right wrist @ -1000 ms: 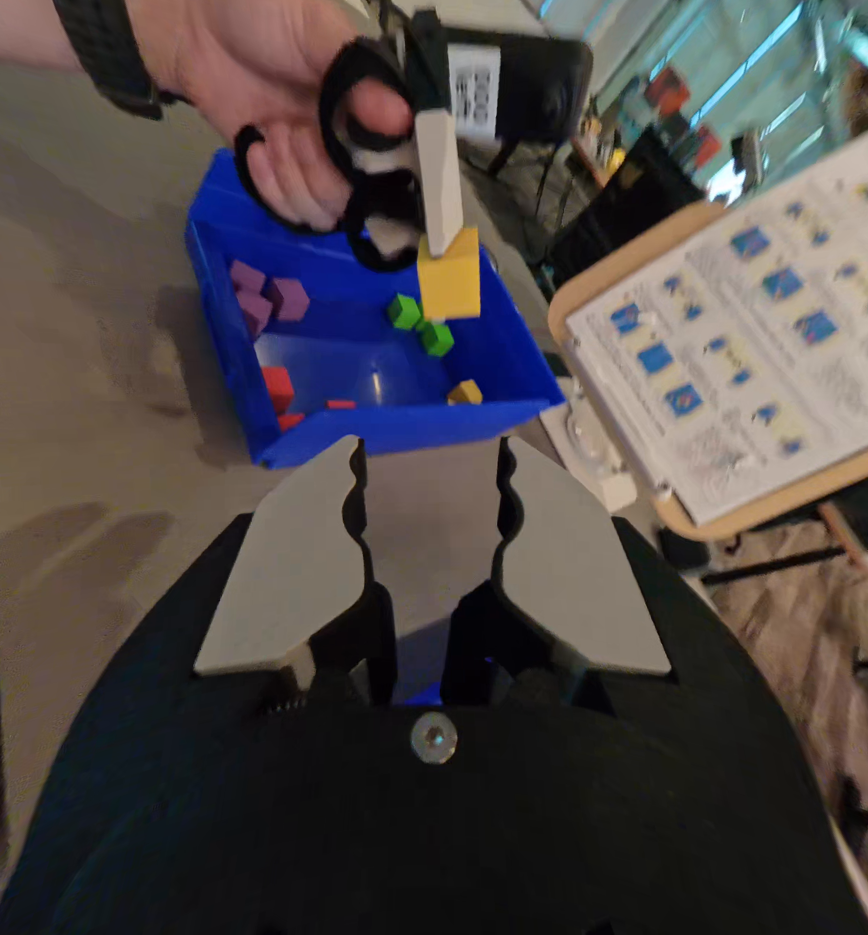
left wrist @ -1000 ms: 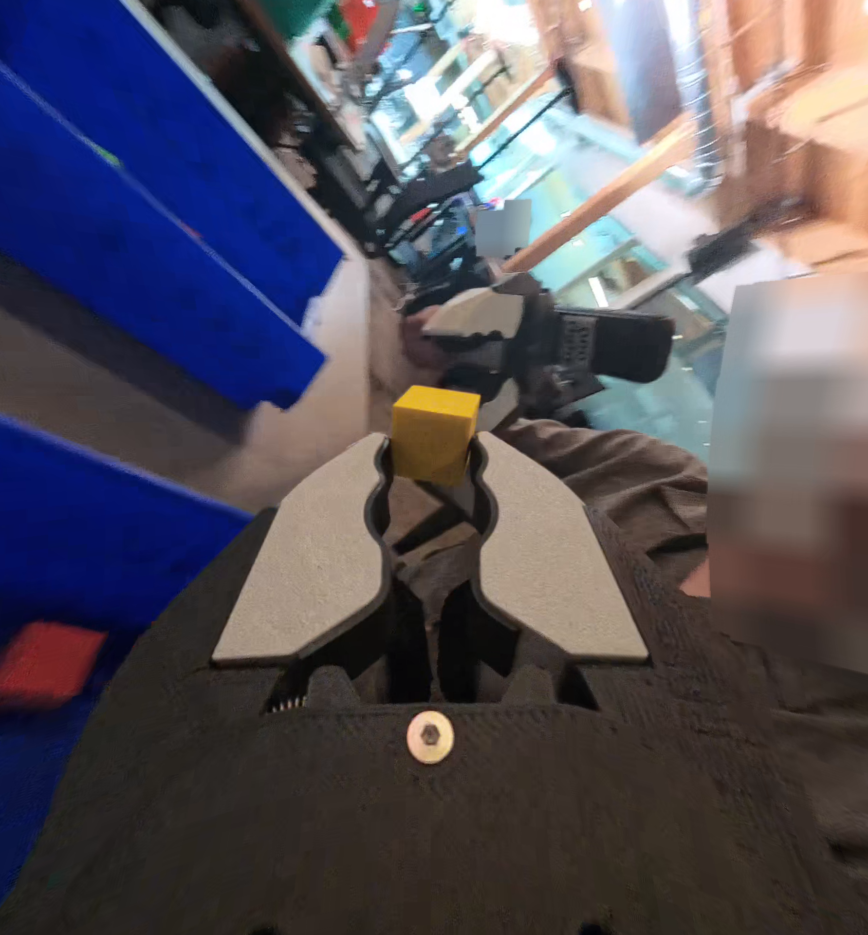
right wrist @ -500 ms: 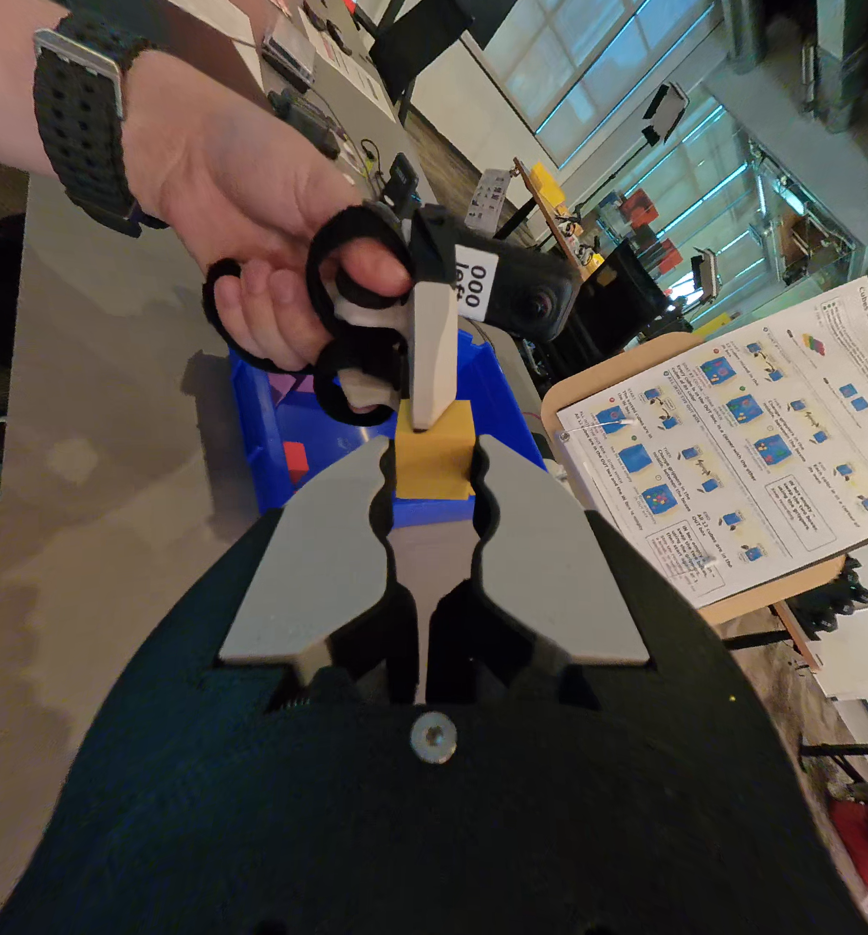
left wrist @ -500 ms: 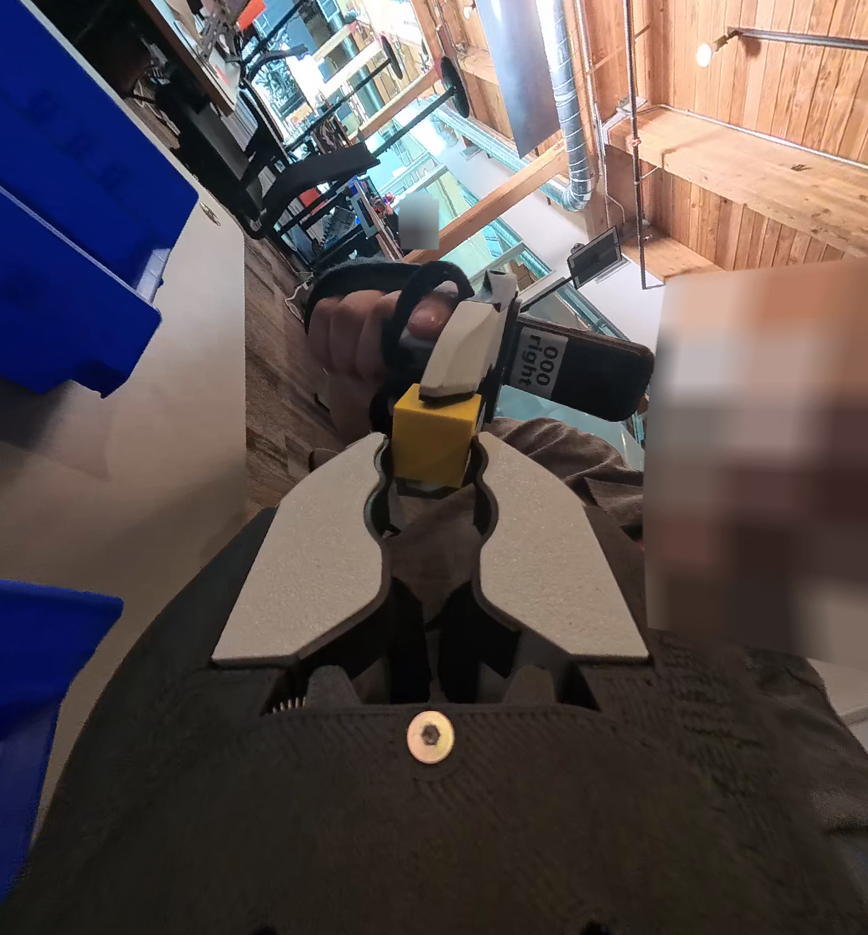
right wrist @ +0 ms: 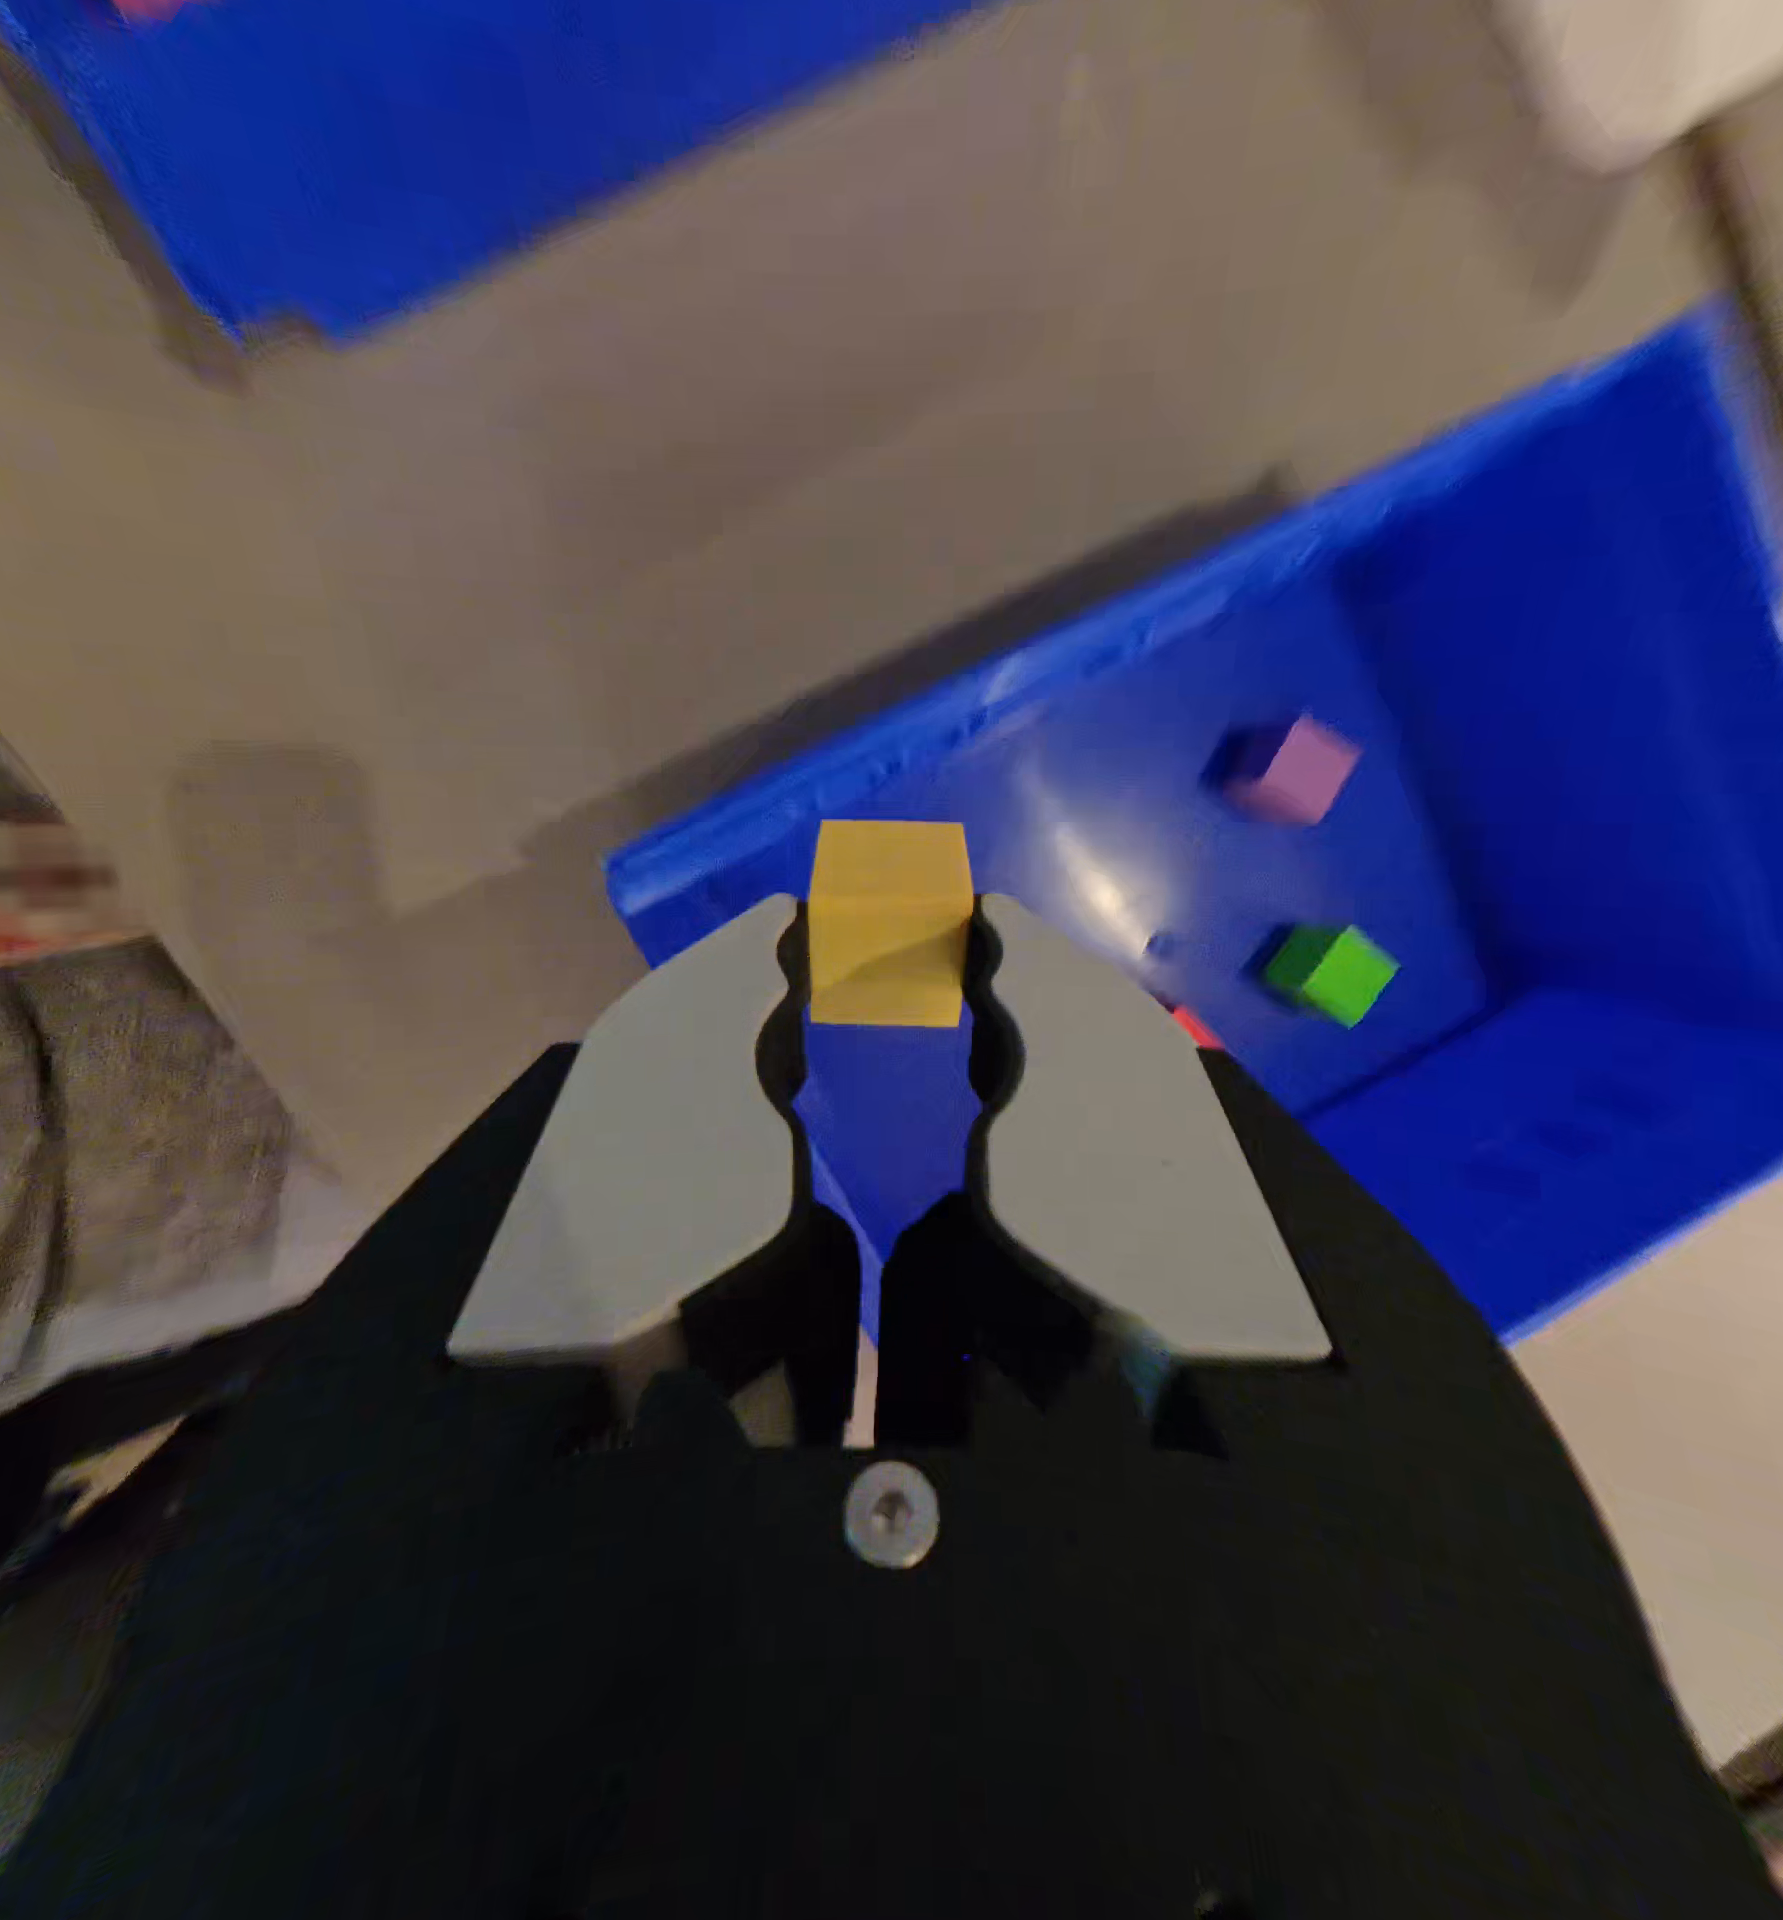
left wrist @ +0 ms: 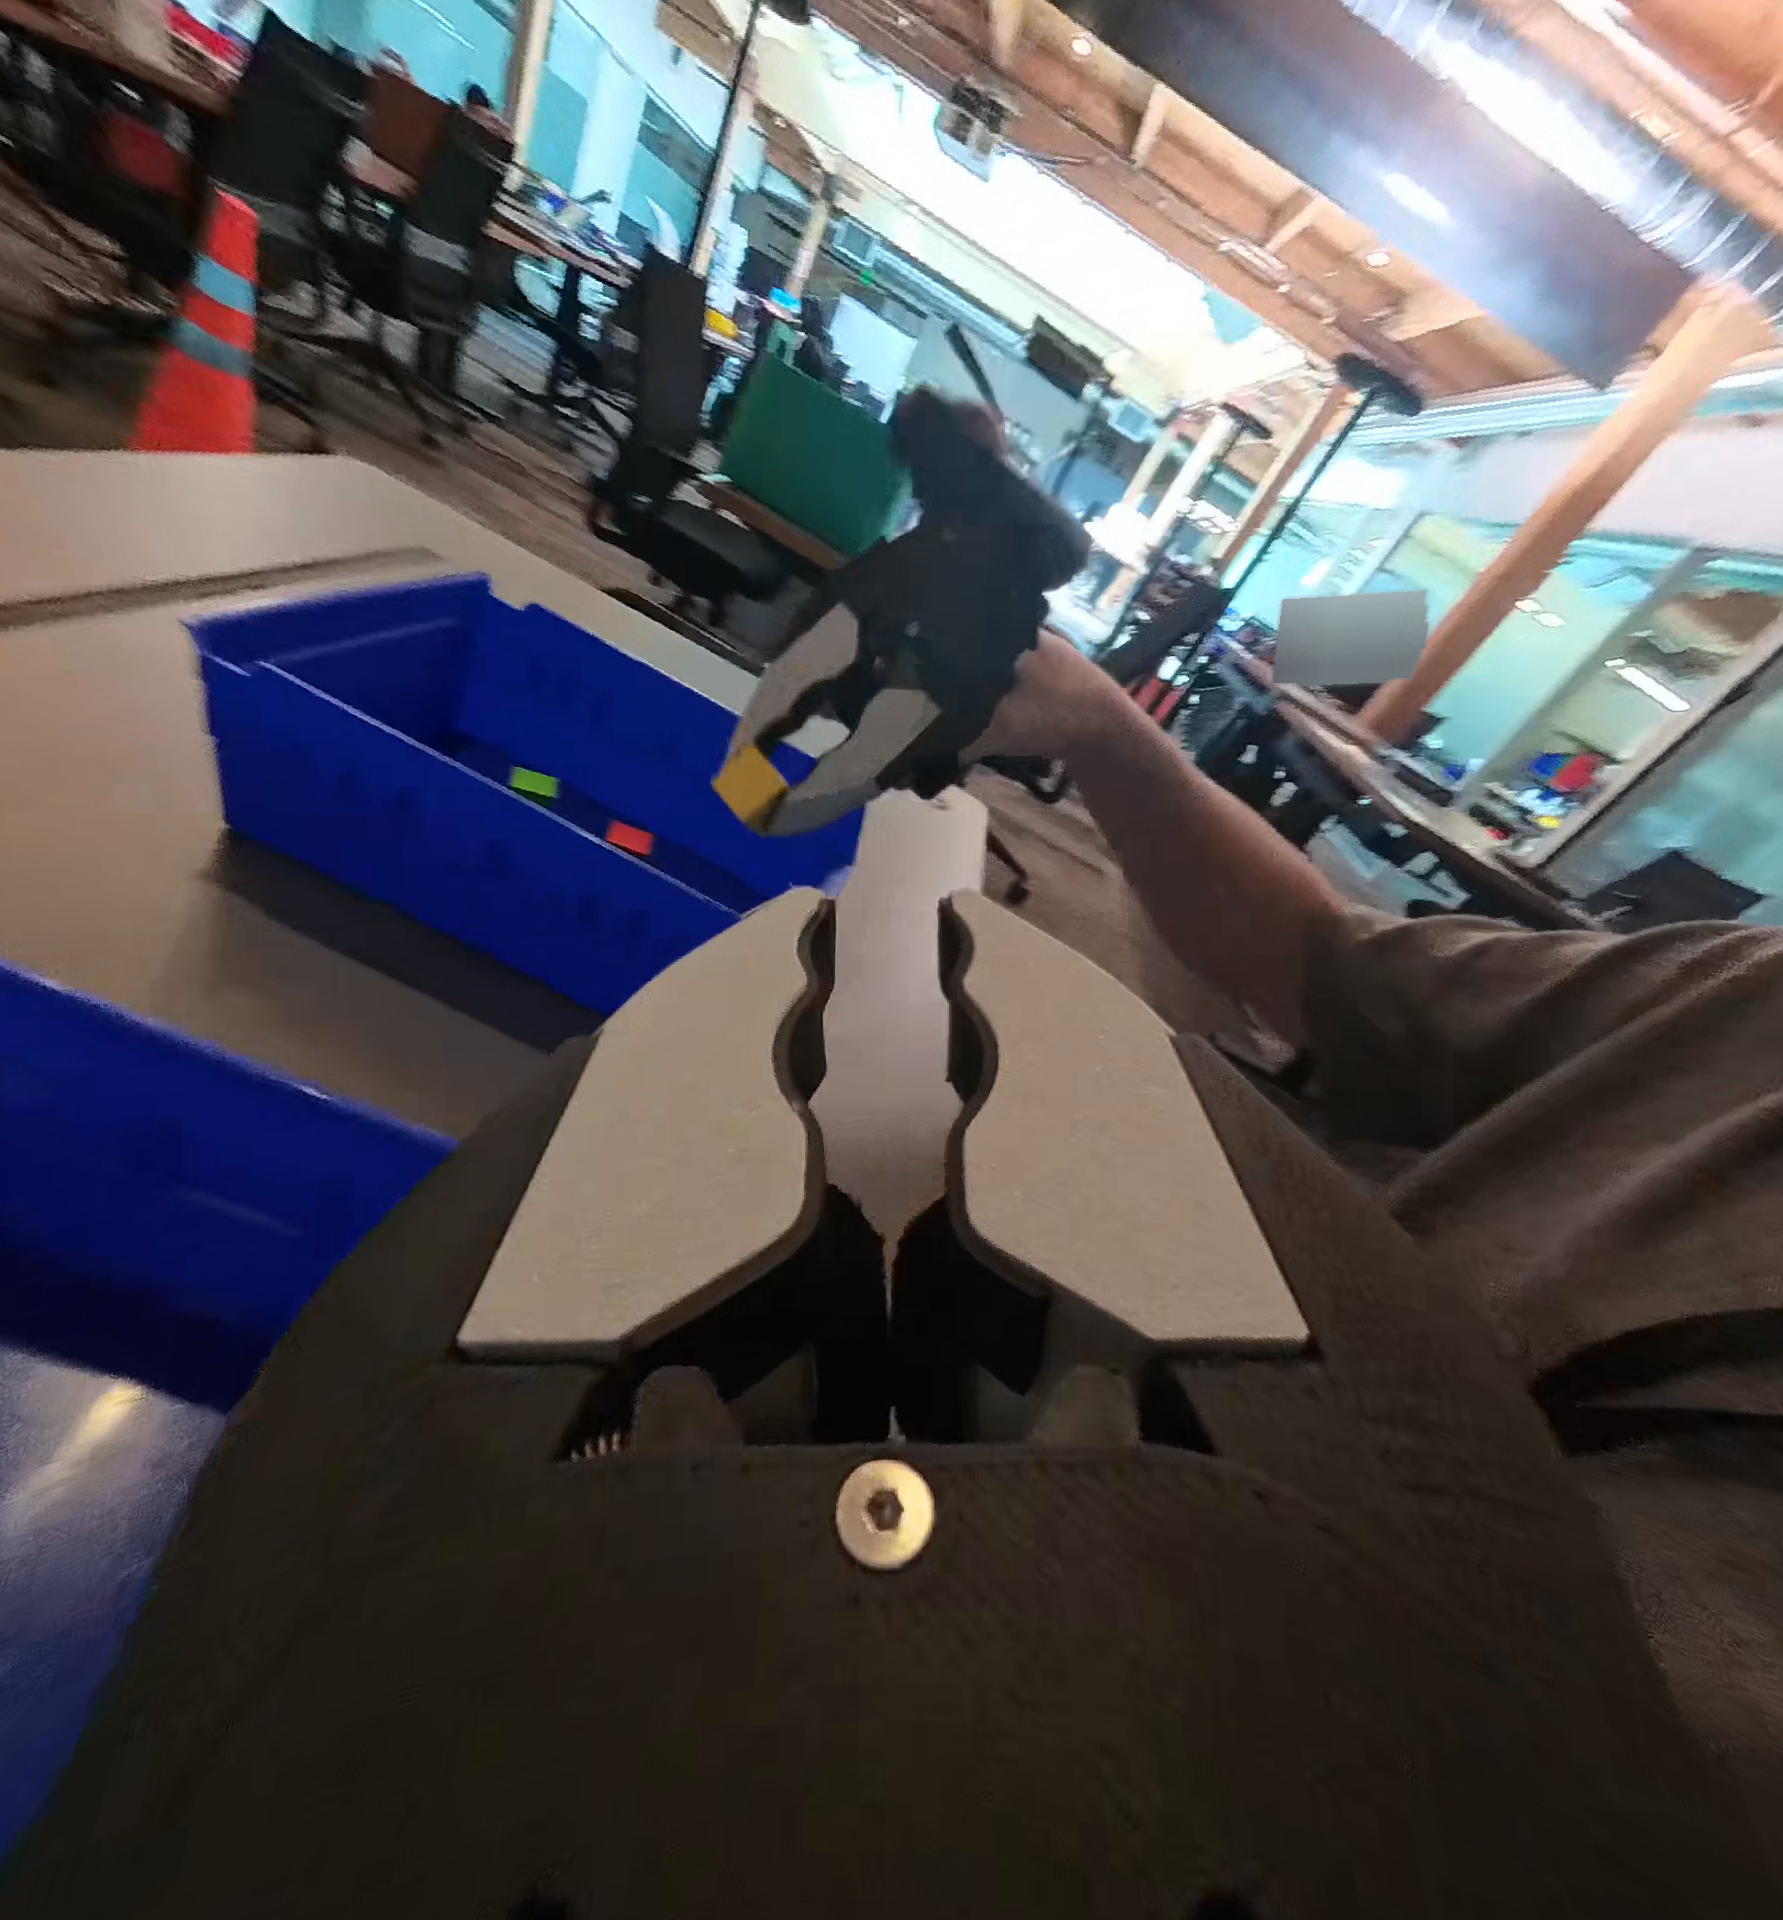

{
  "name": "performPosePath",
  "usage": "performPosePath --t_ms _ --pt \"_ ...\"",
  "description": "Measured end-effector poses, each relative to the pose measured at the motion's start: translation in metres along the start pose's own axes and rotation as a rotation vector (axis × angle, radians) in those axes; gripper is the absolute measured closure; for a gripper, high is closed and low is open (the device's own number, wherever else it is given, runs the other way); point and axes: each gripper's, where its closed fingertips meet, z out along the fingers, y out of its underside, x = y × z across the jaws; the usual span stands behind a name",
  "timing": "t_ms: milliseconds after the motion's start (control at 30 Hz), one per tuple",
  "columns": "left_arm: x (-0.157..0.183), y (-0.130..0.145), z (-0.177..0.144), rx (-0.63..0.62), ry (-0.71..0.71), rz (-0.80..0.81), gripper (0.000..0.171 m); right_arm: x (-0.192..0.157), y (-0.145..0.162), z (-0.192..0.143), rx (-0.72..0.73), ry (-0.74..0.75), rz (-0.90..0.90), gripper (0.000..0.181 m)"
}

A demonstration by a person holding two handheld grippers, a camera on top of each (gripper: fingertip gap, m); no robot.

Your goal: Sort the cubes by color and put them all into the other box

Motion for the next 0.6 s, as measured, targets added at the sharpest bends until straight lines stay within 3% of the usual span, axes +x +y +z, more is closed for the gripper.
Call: performPosePath --t_ms 200,367,500,600 --pt "-0.002 0.003 -0.01 -0.042 -0.069 0.027 0.156 -0.004 0.055 0.06 -0.365 -0.214 0.043 0.153" --pt "-0.024 0.015 -0.019 -0.116 -0.19 0.046 0.157 -0.001 0.071 0.085 -0.459 -0.24 0.058 0.153" --pt "-0.057 0.03 -0.028 -0.218 -0.372 0.102 0.156 -0.002 0.079 0.092 -0.494 -0.234 0.056 0.152" --pt "-0.082 0.05 -0.035 -0.366 -0.509 0.152 0.15 -0.001 0.083 0.095 -0.513 -0.216 0.064 0.122"
